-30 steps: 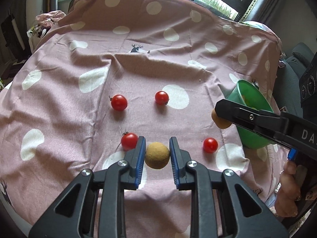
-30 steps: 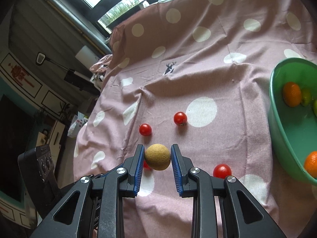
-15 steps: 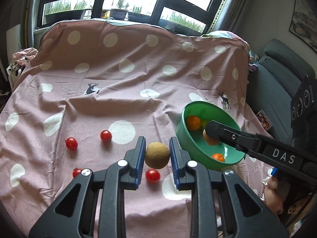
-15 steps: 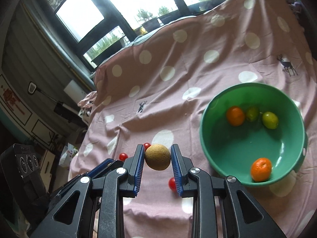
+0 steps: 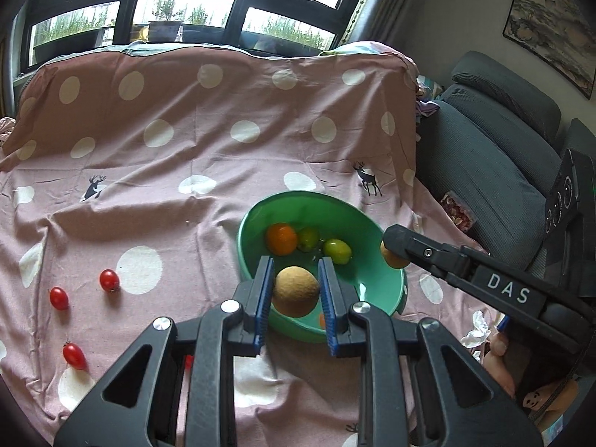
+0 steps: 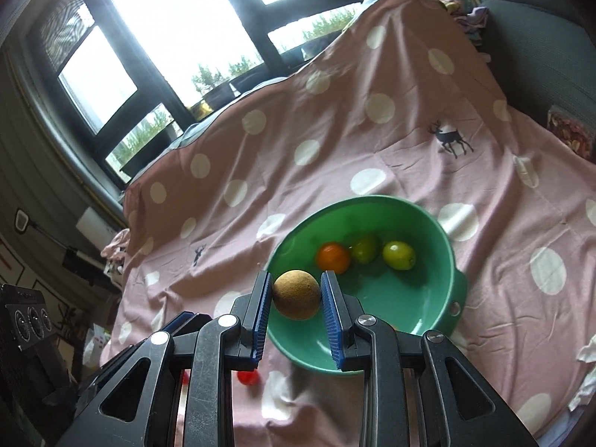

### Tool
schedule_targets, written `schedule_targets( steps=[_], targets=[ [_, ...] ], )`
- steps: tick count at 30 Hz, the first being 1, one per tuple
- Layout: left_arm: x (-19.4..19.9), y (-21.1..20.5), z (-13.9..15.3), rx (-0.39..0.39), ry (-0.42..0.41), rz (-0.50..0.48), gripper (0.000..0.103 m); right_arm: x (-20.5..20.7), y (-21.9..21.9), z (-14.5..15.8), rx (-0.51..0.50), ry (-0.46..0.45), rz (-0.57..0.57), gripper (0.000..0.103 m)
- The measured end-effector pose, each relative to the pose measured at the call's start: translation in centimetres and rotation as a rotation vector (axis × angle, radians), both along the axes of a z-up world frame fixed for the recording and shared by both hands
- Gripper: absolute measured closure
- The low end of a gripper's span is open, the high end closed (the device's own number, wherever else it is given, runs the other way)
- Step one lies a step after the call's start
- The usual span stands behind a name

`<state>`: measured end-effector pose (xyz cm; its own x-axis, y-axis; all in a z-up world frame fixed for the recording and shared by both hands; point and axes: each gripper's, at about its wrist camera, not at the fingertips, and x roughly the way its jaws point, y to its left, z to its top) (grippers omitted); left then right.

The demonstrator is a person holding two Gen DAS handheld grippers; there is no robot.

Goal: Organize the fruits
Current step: 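Carry both tan fruits in both grippers over the green bowl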

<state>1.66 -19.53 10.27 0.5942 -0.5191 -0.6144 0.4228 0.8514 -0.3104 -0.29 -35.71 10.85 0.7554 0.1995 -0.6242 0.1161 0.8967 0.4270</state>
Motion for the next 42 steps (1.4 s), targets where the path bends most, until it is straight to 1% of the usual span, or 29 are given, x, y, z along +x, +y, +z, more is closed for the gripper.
schedule_targets(
  steps=[5,9,14,20,31,42],
  targets=[
    [0.5,-2.4,-0.4,0.002,0.017,-0.042,0.079,-0.2,-2.0,-0.4,0.012,0.009,-0.035,0.074],
    [1.1,-3.6,-1.0,-0.008,0.051,-0.068,0.079,0.0,-2.8,-0.8,-0.003,0.029,-0.066,0.074],
    [1.8,-4.9,-1.9,-0.017,0.093,-0.104,0.079,0.3,-4.0,-1.5,0.013,0.052,-0.079,0.074],
    [2.5,-6.5,-3.5,-0.004,0.138,-0.127,0.079,0.7,-4.9,-2.5,0.012,0.097,-0.095,0.074],
    [3.1,-7.5,-5.9,0.001,0.209,-0.147,0.079,1.6,-5.5,-4.1,0.003,0.164,-0.092,0.074],
    [3.3,-8.1,-6.9,0.014,0.237,-0.158,0.079,2.3,-5.4,-5.2,-0.026,0.218,-0.093,0.074]
  ],
)
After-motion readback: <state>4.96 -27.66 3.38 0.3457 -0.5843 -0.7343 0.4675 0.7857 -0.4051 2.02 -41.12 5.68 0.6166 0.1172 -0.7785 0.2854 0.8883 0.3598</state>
